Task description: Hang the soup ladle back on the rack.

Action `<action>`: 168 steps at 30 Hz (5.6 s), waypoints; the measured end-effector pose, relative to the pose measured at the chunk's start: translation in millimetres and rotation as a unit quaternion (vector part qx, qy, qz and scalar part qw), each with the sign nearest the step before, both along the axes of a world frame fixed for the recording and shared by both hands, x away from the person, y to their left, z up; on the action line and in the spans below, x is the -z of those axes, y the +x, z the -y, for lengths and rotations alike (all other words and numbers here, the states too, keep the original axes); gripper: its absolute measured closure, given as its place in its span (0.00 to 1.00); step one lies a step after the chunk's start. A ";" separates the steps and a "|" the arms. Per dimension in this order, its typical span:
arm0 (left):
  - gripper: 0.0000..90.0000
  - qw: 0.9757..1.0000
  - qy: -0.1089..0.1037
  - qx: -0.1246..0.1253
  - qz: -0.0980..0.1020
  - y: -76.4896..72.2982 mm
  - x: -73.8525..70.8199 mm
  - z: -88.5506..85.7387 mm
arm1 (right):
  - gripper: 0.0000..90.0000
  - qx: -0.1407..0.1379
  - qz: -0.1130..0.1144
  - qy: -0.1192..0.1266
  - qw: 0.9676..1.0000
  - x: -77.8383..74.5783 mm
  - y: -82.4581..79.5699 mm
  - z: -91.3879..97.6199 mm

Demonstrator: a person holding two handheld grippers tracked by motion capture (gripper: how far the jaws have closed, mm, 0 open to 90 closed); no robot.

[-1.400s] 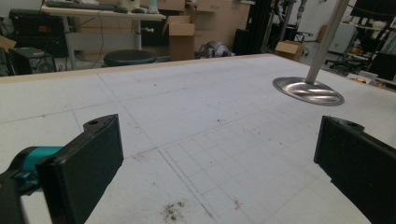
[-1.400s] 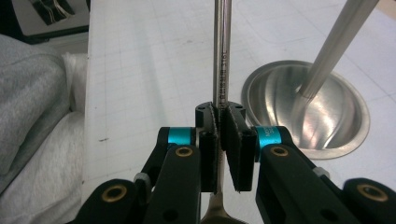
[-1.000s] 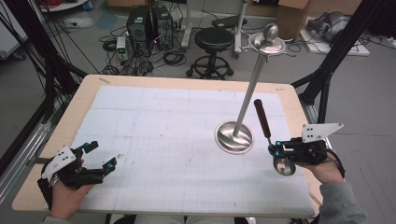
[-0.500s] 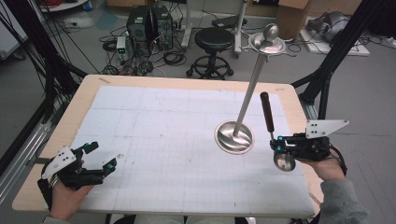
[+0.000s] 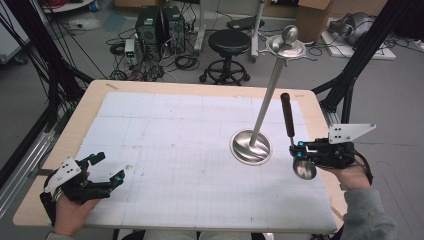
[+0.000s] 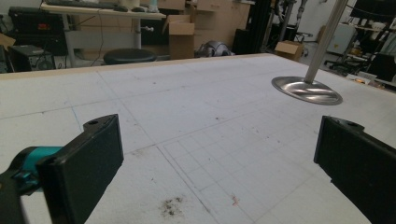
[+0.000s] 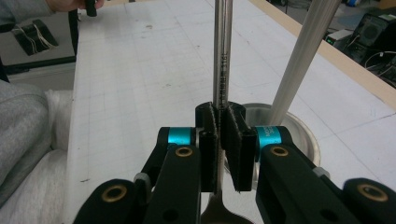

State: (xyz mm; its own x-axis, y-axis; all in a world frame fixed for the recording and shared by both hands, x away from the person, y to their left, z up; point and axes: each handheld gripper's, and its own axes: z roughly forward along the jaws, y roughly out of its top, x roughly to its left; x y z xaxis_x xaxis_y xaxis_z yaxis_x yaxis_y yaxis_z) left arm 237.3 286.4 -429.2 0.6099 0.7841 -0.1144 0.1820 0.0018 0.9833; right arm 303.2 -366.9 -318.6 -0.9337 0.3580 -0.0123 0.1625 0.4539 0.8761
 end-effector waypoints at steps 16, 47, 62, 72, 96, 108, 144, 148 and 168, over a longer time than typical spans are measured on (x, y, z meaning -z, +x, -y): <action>0.02 1.000 0.001 0.000 -0.001 -0.1 0.2 -0.3 | 0.94 0.011 0.005 0.014 1.000 -4.2 1.7 5.8; 0.02 1.000 -0.006 -0.002 0.001 -0.8 -0.6 -1.0 | 0.94 0.059 0.024 0.049 0.997 -30.5 8.6 27.3; 0.02 1.000 -0.009 -0.004 0.001 -1.2 -0.8 -2.0 | 0.94 0.080 0.020 0.072 0.994 -41.2 11.9 34.9; 0.02 1.000 -0.011 -0.006 0.002 -1.5 -0.9 -3.3 | 0.94 0.088 0.016 0.075 0.993 -43.8 16.3 32.6; 0.02 1.000 -0.012 -0.006 0.003 -2.0 -1.4 -4.0 | 0.94 0.086 0.016 0.066 0.994 -50.2 19.5 24.4; 0.02 1.000 -0.010 -0.006 0.002 -2.1 -1.2 -4.3 | 0.94 0.089 0.015 0.068 0.994 -50.2 20.8 24.2; 0.02 1.000 -0.011 -0.007 0.002 -2.0 -1.1 -5.2 | 0.94 0.091 0.001 0.055 0.994 -47.3 29.4 8.2; 0.02 1.000 -0.011 -0.007 0.001 -2.2 -1.2 -5.2 | 0.94 0.094 0.002 0.054 0.994 -47.4 29.3 7.3; 0.02 1.000 -0.011 -0.006 0.002 -1.9 -1.2 -4.9 | 0.94 0.102 -0.001 0.041 0.994 -49.1 30.6 -1.9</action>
State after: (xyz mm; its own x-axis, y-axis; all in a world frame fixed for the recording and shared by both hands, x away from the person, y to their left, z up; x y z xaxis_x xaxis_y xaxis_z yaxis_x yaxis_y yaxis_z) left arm 235.4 291.4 -428.0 0.6007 0.7890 -0.1290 0.1778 0.0255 0.9837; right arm 333.7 -365.0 -269.5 -0.8411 0.5403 0.0254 0.2452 0.3389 0.9083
